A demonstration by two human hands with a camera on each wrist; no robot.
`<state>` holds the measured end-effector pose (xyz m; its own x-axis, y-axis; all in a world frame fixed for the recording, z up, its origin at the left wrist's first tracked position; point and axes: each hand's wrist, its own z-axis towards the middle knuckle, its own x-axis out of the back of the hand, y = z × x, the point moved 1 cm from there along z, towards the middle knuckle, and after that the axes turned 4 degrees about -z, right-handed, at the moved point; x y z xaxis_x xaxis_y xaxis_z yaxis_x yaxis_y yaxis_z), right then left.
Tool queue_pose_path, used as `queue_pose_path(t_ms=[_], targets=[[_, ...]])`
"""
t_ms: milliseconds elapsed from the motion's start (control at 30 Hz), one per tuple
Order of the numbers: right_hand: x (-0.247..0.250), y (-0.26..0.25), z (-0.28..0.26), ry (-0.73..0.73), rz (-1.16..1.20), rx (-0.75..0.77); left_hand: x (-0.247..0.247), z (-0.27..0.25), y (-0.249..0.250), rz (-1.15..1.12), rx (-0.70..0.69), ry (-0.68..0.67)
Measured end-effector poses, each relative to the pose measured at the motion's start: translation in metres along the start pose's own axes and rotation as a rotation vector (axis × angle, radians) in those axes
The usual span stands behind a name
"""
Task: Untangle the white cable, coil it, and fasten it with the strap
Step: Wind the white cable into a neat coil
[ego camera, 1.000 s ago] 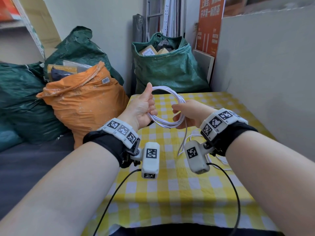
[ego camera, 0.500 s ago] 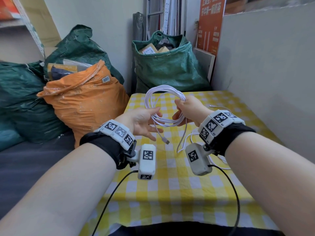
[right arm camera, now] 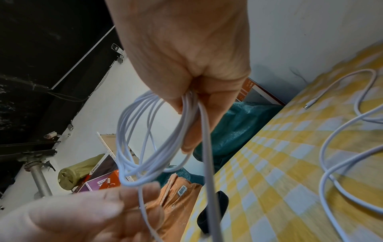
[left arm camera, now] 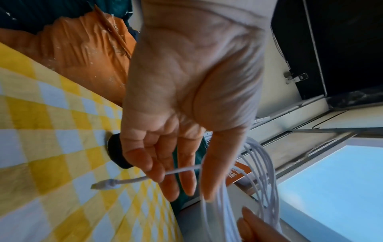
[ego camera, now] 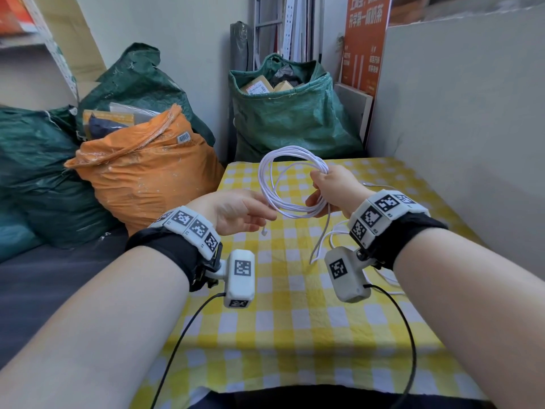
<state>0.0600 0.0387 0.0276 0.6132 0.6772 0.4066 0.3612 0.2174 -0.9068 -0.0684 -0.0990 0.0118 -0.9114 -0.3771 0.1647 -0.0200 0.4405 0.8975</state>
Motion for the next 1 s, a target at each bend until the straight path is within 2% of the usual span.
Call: queue_pose_path(t_ms=[167, 233, 333, 433, 500, 567, 733, 1000], targets=[[0.003, -0.002, -0.001, 0.022, 0.038, 0.001, 0.01, 0.001, -0.01, 0.234, 0.036, 0.183], [0.002, -0.003, -0.002, 0.016, 0.038, 0.004, 0.012, 0.003, -0.011, 0.259, 0.029, 0.242], [0.0, -0.004, -0.003, -0.005, 0.035, 0.009, 0.011, 0.006, -0.01, 0.032, -0.024, 0.314], [-0.004, -0.005, -0.004, -0.045, 0.033, 0.0, 0.007, 0.008, -0.005, -0.255, -0.121, 0.327], [-0.006, -0.006, -0.005, -0.067, 0.032, -0.003, 0.003, 0.006, 0.0, -0.464, -0.187, 0.31], [-0.009, -0.006, -0.006, -0.079, 0.025, -0.004, -0.001, 0.004, 0.005, -0.576, -0.217, 0.297], [-0.008, -0.007, -0.006, -0.065, 0.019, -0.006, -0.004, -0.002, 0.009, -0.525, -0.172, 0.205], [-0.009, -0.008, -0.003, -0.002, 0.028, -0.006, 0.003, -0.002, 0.007, -0.541, -0.119, -0.091]])
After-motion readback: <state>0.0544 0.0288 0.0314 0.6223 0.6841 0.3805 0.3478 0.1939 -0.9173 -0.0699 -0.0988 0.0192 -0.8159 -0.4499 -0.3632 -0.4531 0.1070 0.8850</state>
